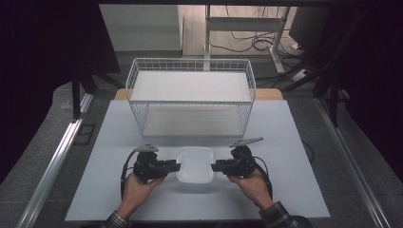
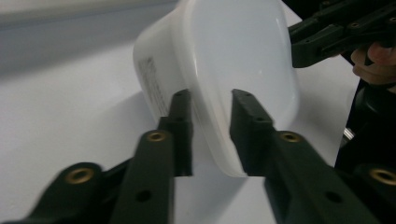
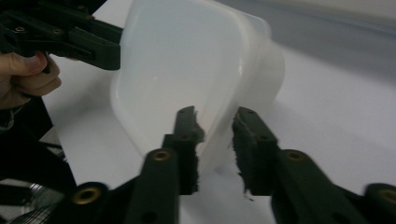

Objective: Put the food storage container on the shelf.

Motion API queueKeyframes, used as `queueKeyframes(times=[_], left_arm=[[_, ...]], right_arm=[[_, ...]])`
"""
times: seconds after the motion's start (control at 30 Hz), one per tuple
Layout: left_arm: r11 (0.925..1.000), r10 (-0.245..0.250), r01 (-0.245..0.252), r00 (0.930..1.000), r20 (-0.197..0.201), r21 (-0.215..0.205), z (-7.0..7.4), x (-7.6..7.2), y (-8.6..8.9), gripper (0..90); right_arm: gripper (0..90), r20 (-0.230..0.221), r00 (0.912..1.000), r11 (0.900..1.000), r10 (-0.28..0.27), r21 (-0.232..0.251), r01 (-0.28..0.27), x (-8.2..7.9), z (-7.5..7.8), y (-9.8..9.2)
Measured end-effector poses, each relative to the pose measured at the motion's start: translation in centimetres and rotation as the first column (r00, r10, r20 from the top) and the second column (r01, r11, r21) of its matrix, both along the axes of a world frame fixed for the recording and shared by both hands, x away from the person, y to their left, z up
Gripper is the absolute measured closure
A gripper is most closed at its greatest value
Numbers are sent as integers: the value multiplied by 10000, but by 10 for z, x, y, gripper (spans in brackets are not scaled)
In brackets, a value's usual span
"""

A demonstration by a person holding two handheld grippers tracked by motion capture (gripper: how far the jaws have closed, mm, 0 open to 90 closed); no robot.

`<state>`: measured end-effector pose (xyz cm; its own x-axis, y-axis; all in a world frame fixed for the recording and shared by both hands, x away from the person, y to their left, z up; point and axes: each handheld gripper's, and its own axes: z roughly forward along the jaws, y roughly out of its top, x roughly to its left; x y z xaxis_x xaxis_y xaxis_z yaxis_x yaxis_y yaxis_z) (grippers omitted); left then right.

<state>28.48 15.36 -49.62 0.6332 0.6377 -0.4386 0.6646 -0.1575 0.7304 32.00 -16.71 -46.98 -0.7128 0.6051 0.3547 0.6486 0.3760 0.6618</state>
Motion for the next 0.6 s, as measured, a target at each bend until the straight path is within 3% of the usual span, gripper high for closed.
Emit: queueKeyframes(times=[0.07,0.2,0.33,0.6], left_arm=[[9999,124,-127,9995,284,108,-1,-2,-2,803],[9994,316,-320,9991,300,136,-1,-2,-4,803],[9986,434,-450,9977,529,290,0,-3,-6,805],[9989,462,-472,9932,1065,76,19,-2,-3,805]], right_arm=[[783,322,9992,9996,-229,-127,233,0,1,-2],[784,538,9974,9988,-472,-90,478,-1,0,-1],[784,1107,9925,9977,-518,-370,562,-5,2,2],[784,1677,9843,9985,-545,54,544,-6,17,0]])
